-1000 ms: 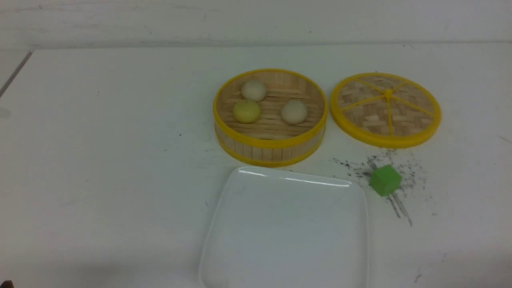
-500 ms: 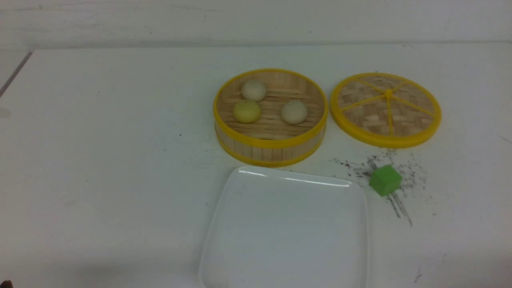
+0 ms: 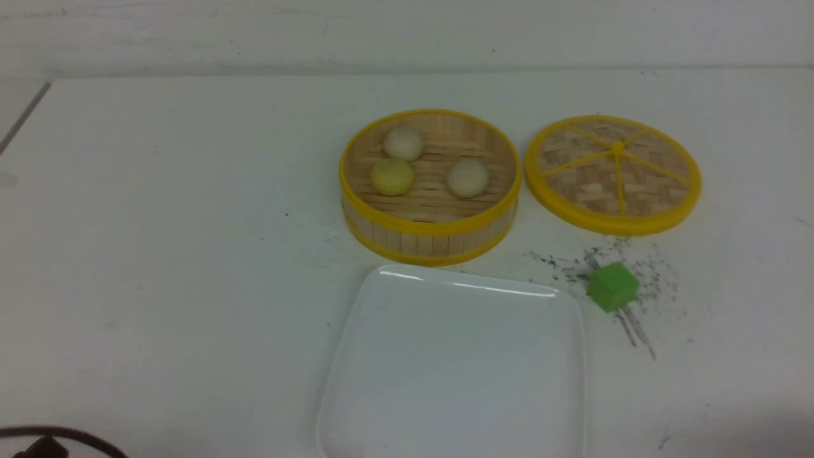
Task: Put the steamed buns into the plate on the white tablecloth.
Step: 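Reach toward a bun in the bamboo steamer with the right gripper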
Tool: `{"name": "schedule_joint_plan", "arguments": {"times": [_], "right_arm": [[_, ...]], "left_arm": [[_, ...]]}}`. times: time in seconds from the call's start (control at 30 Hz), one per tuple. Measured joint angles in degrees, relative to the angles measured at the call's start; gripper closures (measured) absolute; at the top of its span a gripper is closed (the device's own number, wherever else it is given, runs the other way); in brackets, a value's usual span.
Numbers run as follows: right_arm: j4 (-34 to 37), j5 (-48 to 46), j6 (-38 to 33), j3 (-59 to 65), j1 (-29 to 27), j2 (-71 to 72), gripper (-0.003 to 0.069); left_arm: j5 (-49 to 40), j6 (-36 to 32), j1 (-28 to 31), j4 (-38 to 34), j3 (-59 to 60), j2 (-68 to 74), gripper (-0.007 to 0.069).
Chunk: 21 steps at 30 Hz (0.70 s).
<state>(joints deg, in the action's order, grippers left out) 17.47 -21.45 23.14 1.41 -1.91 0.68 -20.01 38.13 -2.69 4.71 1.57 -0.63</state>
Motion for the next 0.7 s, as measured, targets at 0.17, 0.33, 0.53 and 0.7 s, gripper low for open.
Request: {"name": "schedule_joint_plan", "arguments": {"times": [0.17,0.33,0.53,0.7], "right_arm": [[16.1,0.2,6.3,0.0,0.0,0.0,0.0419],[19.1,0.6,6.8,0.0,0.0,0.0,0.0419],[20.8,2.3,4.0,-1.3,0.0,0.0,0.0419],[18.9,6.7,-9.5,-12.7,0.0,-2.1,0.045]], "left_arm": [[0.5,19.6,0.0,-16.0,0.0,0.0,0.0384],[0.5,23.3,0.0,-17.6,0.0,0.0,0.0384],[1.1,23.5,0.0,-17.3,0.0,0.0,0.0384],[1.7,17.2,0.0,-15.7,-2.0,0.0,0.044]]}}
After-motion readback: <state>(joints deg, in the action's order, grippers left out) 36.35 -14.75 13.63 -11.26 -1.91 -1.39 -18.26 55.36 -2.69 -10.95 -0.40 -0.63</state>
